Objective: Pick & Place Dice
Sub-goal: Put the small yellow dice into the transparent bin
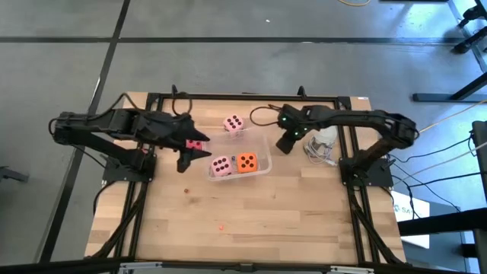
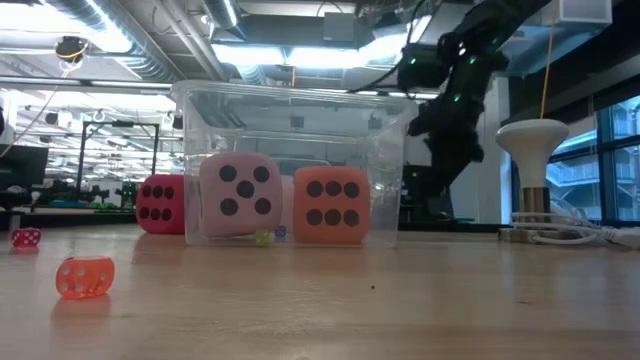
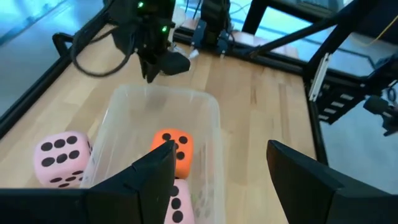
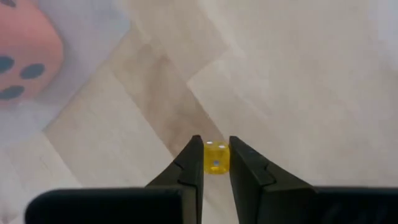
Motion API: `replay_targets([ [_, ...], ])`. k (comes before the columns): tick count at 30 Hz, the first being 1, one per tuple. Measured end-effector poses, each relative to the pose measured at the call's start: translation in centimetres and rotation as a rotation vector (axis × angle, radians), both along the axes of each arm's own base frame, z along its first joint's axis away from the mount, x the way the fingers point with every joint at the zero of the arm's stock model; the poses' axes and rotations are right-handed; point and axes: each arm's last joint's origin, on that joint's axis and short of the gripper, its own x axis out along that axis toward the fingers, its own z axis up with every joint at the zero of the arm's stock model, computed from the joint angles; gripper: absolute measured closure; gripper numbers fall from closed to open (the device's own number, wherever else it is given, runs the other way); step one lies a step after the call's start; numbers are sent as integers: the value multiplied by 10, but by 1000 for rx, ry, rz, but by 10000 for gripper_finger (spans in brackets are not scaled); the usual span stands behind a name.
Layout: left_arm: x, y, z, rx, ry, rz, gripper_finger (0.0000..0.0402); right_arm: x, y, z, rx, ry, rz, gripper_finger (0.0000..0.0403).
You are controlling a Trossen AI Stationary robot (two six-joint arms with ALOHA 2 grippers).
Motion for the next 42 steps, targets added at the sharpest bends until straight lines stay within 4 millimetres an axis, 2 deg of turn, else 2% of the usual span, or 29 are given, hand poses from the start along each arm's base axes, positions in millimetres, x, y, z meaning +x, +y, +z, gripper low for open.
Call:
replay_targets([
  [5,-16,1,5,-17,-21,12,162,-19,6,30,-26,-59,-74,355],
  [13,-31,3,5,-9,-1,37,162,-43,21,80,-39,-310,-176,355],
  [17,-33,4,2,11,40,65,162,-46,31,100,-44,-468,-172,355],
  [23,-35,5,0,28,68,89,162,-34,46,118,-16,-688,-129,355],
  [29,-35,5,0,37,70,84,162,-12,60,123,36,-829,-95,355],
  [37,-35,5,0,44,71,80,162,20,79,113,56,-812,-40,355],
  [42,-35,5,0,44,72,81,162,48,87,130,23,-745,39,355],
])
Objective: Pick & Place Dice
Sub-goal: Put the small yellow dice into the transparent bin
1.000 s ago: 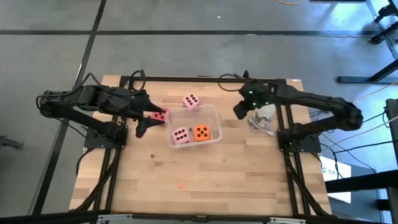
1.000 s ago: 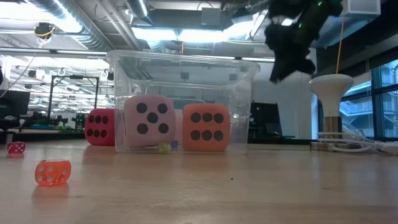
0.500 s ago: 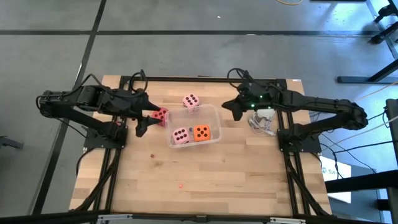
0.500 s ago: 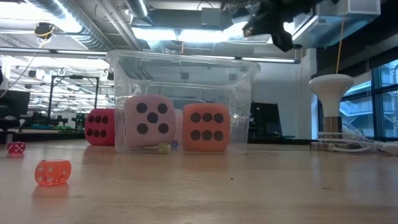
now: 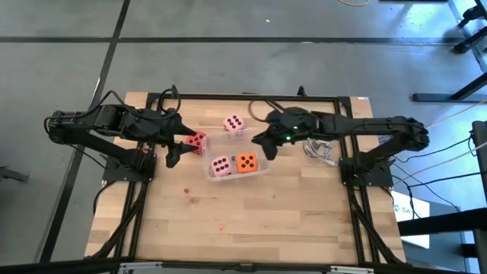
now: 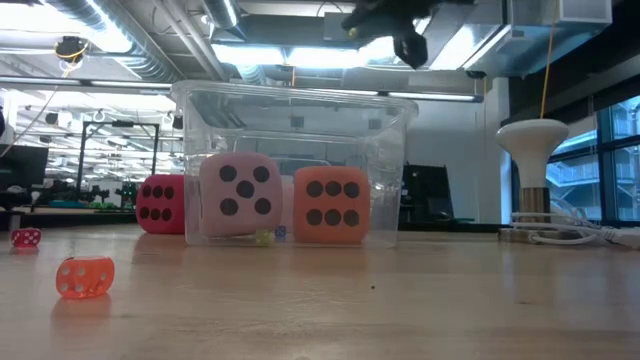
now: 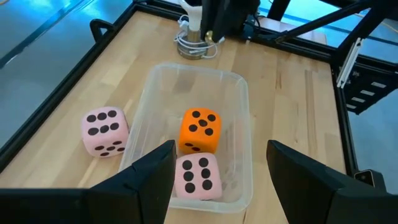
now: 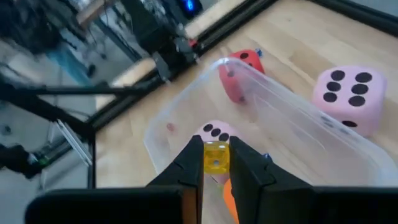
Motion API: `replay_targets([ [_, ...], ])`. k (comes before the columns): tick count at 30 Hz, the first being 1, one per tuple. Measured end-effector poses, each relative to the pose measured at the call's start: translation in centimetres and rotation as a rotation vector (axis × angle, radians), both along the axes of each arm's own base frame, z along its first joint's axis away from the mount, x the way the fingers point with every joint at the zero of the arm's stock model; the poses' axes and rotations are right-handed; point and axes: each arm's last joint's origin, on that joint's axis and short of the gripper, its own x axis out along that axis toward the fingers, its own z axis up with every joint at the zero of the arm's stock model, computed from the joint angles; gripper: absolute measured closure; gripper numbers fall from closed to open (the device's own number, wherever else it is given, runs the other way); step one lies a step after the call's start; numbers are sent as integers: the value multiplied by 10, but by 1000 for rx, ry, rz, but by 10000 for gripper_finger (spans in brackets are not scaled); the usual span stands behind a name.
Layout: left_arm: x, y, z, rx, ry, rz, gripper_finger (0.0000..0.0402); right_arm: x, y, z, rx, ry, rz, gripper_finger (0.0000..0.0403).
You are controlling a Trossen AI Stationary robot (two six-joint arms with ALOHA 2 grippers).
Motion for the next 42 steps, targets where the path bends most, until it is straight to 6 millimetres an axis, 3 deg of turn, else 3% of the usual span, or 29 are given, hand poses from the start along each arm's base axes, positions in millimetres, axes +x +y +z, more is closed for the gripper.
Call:
replay_targets([
  [7,0,0,0,0,0,0,162,37,-2,16,-107,241,33,355],
  [15,0,0,0,0,0,-1,162,76,-2,-17,-134,378,122,355],
  [34,2,1,0,55,9,18,162,108,-1,-84,-189,546,197,355],
  [40,1,1,0,54,9,17,162,111,0,-89,-191,541,199,353],
  [42,1,1,0,54,9,17,162,112,0,-88,-192,531,197,332],
])
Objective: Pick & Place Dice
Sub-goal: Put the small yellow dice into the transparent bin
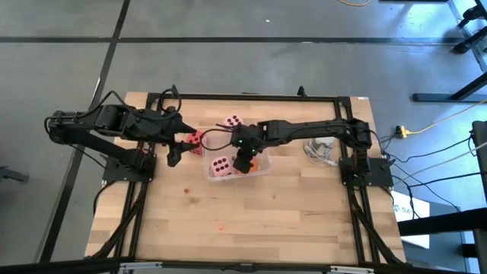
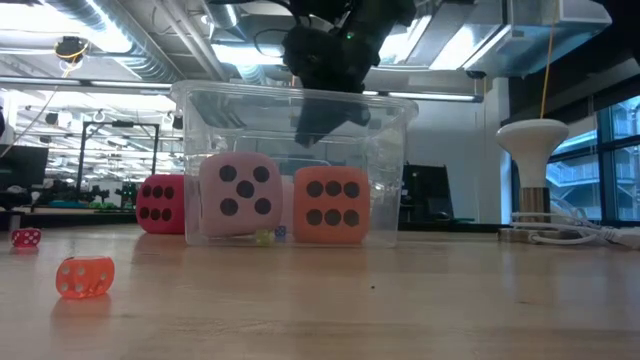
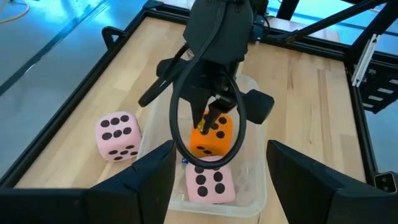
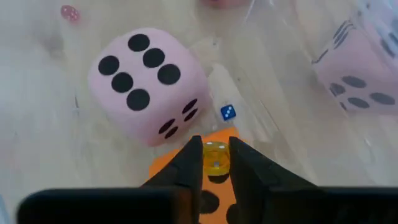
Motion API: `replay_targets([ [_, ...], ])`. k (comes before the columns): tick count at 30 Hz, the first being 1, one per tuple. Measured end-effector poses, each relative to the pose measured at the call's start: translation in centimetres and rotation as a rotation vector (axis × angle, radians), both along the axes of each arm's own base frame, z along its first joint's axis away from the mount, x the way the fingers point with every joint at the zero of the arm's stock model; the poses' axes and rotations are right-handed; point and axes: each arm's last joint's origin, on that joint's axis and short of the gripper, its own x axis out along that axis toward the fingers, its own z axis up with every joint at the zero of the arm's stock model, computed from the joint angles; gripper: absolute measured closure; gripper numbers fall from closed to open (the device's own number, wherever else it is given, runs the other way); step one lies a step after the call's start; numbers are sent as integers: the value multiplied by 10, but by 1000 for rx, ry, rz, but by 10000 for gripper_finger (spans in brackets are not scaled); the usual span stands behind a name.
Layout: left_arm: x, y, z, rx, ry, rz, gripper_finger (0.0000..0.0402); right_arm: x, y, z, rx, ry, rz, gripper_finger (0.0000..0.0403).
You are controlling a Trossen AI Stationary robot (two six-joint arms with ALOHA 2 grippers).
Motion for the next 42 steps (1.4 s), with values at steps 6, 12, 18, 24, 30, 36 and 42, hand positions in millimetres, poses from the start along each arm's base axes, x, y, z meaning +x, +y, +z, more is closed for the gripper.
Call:
replay_targets([
  [6,0,0,0,-1,0,0,162,0,0,0,1,-2,1,238],
  [12,0,0,0,-2,0,0,162,0,1,0,31,-4,1,184],
  [18,0,0,0,-3,0,0,162,5,5,3,173,-62,-2,172],
  [24,0,0,0,-3,0,0,162,7,3,5,224,-90,-39,186],
  [30,0,0,0,-3,0,0,162,6,-1,7,220,-88,-132,215],
  [36,0,0,0,-3,0,0,162,3,-2,5,207,-58,-259,242],
  [42,0,0,0,-3,0,0,162,5,-1,7,252,-79,-214,252],
])
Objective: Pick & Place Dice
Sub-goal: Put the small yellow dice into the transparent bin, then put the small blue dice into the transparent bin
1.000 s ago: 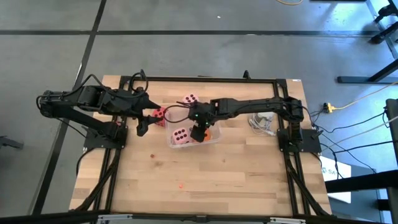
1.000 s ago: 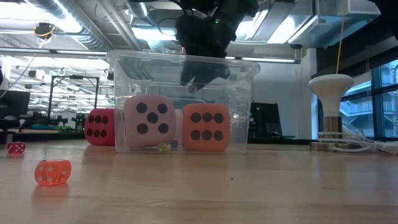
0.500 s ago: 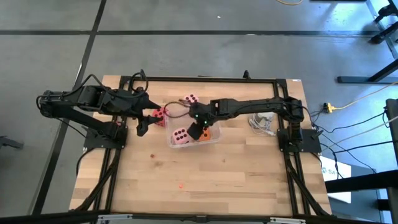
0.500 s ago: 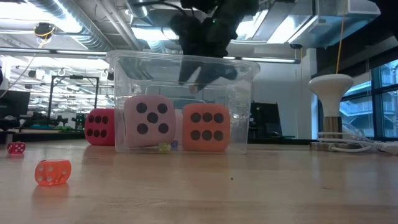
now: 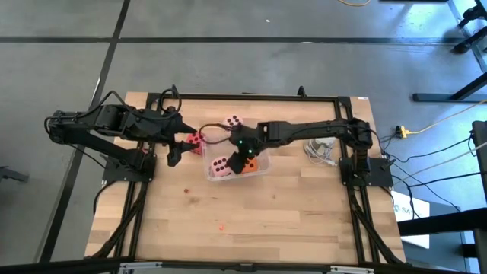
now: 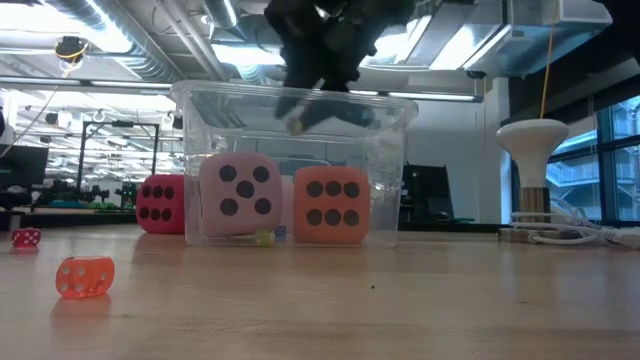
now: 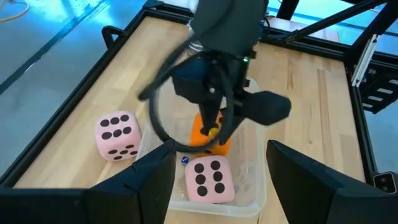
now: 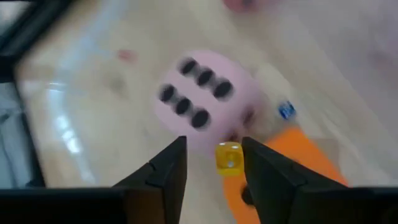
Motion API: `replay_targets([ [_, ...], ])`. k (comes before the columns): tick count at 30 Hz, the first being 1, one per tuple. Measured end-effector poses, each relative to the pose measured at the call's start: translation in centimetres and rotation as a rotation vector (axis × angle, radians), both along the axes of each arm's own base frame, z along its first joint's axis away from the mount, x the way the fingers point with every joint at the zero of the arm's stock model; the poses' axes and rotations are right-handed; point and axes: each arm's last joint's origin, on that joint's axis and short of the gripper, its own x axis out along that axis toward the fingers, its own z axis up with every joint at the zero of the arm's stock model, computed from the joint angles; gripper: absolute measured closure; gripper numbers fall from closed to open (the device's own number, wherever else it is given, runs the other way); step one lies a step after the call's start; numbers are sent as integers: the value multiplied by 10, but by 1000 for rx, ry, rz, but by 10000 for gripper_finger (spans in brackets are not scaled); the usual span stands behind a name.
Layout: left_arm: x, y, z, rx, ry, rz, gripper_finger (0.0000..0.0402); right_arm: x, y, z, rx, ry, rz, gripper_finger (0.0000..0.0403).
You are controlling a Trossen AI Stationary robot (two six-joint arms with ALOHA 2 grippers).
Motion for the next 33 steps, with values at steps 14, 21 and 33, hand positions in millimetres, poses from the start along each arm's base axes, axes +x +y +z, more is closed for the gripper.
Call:
replay_targets([
  [14,5,1,-3,-6,14,47,162,10,0,10,73,-151,79,247],
  [21,-7,2,-18,-19,205,84,162,2,2,24,57,-162,87,256],
  [33,-9,43,-31,41,376,470,162,-49,2,97,-146,-242,-11,279],
])
